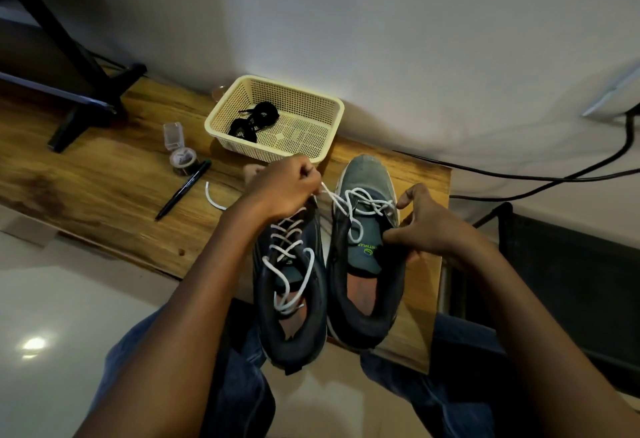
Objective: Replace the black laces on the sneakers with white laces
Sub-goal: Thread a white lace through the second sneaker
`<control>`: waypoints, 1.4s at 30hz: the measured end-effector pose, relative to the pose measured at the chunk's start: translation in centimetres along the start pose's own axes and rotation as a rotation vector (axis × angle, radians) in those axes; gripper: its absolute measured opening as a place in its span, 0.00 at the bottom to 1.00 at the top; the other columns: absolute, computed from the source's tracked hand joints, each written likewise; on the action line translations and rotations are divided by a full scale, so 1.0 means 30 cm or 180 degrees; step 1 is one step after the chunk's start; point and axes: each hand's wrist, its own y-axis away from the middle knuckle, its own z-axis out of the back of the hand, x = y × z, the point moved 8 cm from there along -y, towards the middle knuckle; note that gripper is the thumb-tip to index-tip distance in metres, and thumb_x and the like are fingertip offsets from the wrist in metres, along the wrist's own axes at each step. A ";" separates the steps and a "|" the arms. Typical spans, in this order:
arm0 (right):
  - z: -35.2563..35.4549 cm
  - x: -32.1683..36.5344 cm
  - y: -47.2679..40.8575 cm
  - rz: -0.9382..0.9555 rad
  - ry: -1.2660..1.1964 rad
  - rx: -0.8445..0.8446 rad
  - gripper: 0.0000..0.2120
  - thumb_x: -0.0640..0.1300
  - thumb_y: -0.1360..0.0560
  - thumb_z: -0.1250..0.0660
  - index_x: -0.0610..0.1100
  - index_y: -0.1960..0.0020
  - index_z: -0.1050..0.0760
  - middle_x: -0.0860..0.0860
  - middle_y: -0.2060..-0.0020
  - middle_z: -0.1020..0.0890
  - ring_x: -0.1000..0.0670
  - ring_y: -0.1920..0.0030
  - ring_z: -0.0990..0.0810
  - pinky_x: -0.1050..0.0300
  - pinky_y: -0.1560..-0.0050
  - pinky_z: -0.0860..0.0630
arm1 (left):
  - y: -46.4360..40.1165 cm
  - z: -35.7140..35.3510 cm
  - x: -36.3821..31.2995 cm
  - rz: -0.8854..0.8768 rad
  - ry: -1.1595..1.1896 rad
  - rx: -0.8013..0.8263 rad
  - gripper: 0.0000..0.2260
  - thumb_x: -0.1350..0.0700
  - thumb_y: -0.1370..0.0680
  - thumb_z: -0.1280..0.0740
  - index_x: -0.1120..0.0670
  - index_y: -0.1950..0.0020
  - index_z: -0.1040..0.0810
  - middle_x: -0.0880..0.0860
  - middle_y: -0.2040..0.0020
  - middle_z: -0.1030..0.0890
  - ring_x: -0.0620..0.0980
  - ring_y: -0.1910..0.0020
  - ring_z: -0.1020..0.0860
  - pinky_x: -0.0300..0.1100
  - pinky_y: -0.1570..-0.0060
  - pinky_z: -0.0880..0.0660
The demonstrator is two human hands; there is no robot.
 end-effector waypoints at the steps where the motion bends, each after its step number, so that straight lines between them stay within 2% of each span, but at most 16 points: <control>1: -0.001 0.003 0.001 0.0004 0.0021 0.0003 0.24 0.39 0.30 0.27 0.45 0.43 0.40 0.42 0.56 0.24 0.44 0.67 0.21 0.53 0.69 0.23 | 0.001 0.015 0.004 0.0018 -0.0213 -0.0124 0.09 0.48 0.19 0.42 0.48 0.55 0.24 0.43 0.55 0.19 0.47 0.49 0.24 0.47 0.41 0.41; 4: -0.005 0.011 0.000 -0.0011 0.0103 0.0027 0.24 0.39 0.30 0.27 0.44 0.42 0.40 0.43 0.58 0.24 0.45 0.69 0.22 0.56 0.71 0.24 | 0.009 -0.021 -0.006 -0.0020 -0.0542 0.0141 0.11 0.40 0.22 0.39 0.44 0.52 0.23 0.41 0.55 0.20 0.43 0.46 0.27 0.45 0.48 0.48; 7: -0.007 0.015 0.000 -0.0020 0.0102 0.0050 0.25 0.38 0.30 0.28 0.44 0.42 0.40 0.44 0.59 0.24 0.46 0.70 0.21 0.58 0.74 0.24 | 0.016 -0.078 -0.036 -0.0165 -0.0537 0.0420 0.08 0.41 0.23 0.36 0.43 0.55 0.22 0.40 0.60 0.22 0.38 0.51 0.31 0.44 0.49 0.48; 9: -0.007 0.014 -0.001 -0.0018 0.0116 0.0049 0.24 0.38 0.30 0.27 0.45 0.43 0.40 0.44 0.58 0.24 0.46 0.71 0.21 0.59 0.75 0.25 | 0.009 -0.037 -0.048 -0.0232 -0.0498 0.0056 0.08 0.43 0.22 0.36 0.44 0.57 0.21 0.39 0.61 0.22 0.38 0.52 0.31 0.44 0.49 0.48; 12: -0.005 0.013 0.000 -0.0023 0.0089 0.0032 0.23 0.38 0.29 0.27 0.46 0.45 0.40 0.44 0.58 0.24 0.47 0.72 0.22 0.62 0.77 0.26 | 0.008 0.042 -0.028 -0.0128 -0.0517 -0.0581 0.07 0.45 0.21 0.36 0.44 0.55 0.20 0.40 0.62 0.22 0.41 0.53 0.29 0.44 0.50 0.47; 15: -0.006 0.012 -0.002 -0.0041 0.0026 0.0063 0.23 0.37 0.29 0.28 0.45 0.45 0.40 0.44 0.56 0.25 0.47 0.70 0.21 0.63 0.77 0.27 | 0.020 0.073 -0.031 -0.0075 -0.0790 -0.0928 0.08 0.46 0.21 0.36 0.45 0.52 0.18 0.44 0.57 0.18 0.45 0.51 0.25 0.45 0.49 0.46; 18: -0.005 0.010 -0.002 -0.0063 -0.0068 0.0071 0.24 0.36 0.30 0.27 0.45 0.44 0.40 0.44 0.56 0.25 0.47 0.69 0.21 0.62 0.77 0.27 | 0.037 0.156 -0.007 0.0151 -0.0824 -0.1662 0.08 0.47 0.21 0.35 0.47 0.49 0.18 0.48 0.53 0.16 0.49 0.50 0.24 0.46 0.49 0.45; 20: -0.002 0.010 0.000 -0.0066 -0.0094 0.0061 0.24 0.36 0.30 0.27 0.44 0.43 0.40 0.43 0.57 0.25 0.46 0.70 0.21 0.61 0.77 0.26 | 0.061 0.227 0.022 0.0421 -0.0845 -0.2135 0.08 0.49 0.21 0.35 0.48 0.46 0.18 0.51 0.50 0.16 0.52 0.46 0.24 0.47 0.48 0.42; 22: -0.003 0.010 0.002 -0.0070 -0.0104 0.0085 0.25 0.37 0.30 0.27 0.43 0.43 0.40 0.44 0.57 0.25 0.47 0.70 0.22 0.61 0.76 0.25 | 0.088 0.261 0.048 0.0726 -0.0982 -0.2318 0.09 0.51 0.20 0.36 0.50 0.43 0.18 0.54 0.47 0.17 0.55 0.39 0.28 0.49 0.44 0.40; 24: -0.005 0.010 0.001 -0.0073 -0.0100 0.0102 0.24 0.37 0.30 0.27 0.44 0.44 0.40 0.44 0.57 0.25 0.47 0.70 0.22 0.60 0.75 0.26 | 0.088 0.253 0.055 0.0813 -0.1157 -0.2211 0.09 0.53 0.20 0.35 0.50 0.42 0.19 0.55 0.44 0.19 0.57 0.36 0.32 0.51 0.41 0.41; 26: -0.006 0.011 0.000 -0.0069 -0.0107 0.0112 0.23 0.37 0.30 0.27 0.45 0.45 0.40 0.44 0.57 0.25 0.47 0.69 0.22 0.58 0.73 0.23 | 0.056 0.213 0.043 0.0591 -0.1196 -0.1845 0.09 0.52 0.22 0.34 0.47 0.43 0.20 0.53 0.38 0.22 0.56 0.34 0.35 0.53 0.40 0.42; 28: -0.007 0.011 -0.002 -0.0059 -0.0104 0.0121 0.23 0.37 0.30 0.27 0.45 0.46 0.40 0.43 0.57 0.24 0.47 0.70 0.22 0.57 0.73 0.23 | 0.021 0.142 0.014 0.0221 -0.0906 -0.1213 0.08 0.48 0.24 0.32 0.43 0.45 0.21 0.49 0.34 0.27 0.53 0.32 0.39 0.52 0.37 0.45; 30: -0.010 0.011 -0.003 -0.0056 -0.0085 0.0131 0.23 0.37 0.30 0.27 0.46 0.46 0.40 0.43 0.56 0.24 0.46 0.69 0.21 0.56 0.72 0.22 | 0.010 0.054 -0.020 -0.0097 -0.0583 -0.0470 0.07 0.43 0.26 0.31 0.41 0.50 0.20 0.45 0.35 0.27 0.50 0.32 0.40 0.49 0.38 0.48; 33: -0.010 0.014 -0.006 -0.0026 -0.0059 0.0142 0.23 0.37 0.30 0.27 0.45 0.45 0.39 0.42 0.55 0.24 0.46 0.67 0.20 0.58 0.73 0.23 | 0.022 -0.048 -0.031 -0.0237 -0.0901 0.0301 0.09 0.39 0.28 0.31 0.41 0.53 0.18 0.40 0.37 0.26 0.48 0.34 0.40 0.47 0.41 0.49; 37: -0.010 0.017 -0.008 -0.0031 -0.0054 0.0162 0.23 0.37 0.29 0.28 0.44 0.44 0.39 0.43 0.55 0.24 0.45 0.67 0.21 0.62 0.76 0.25 | 0.022 -0.046 -0.029 -0.0282 -0.1097 0.0265 0.08 0.41 0.27 0.31 0.44 0.56 0.17 0.39 0.40 0.25 0.48 0.35 0.38 0.50 0.38 0.48; 42: -0.008 0.014 -0.010 -0.0022 -0.0104 0.0148 0.21 0.36 0.30 0.27 0.44 0.46 0.38 0.43 0.55 0.25 0.47 0.68 0.22 0.63 0.78 0.27 | 0.023 0.036 0.024 0.0007 -0.1763 -0.0109 0.10 0.43 0.24 0.36 0.47 0.56 0.20 0.46 0.40 0.26 0.52 0.34 0.38 0.53 0.34 0.49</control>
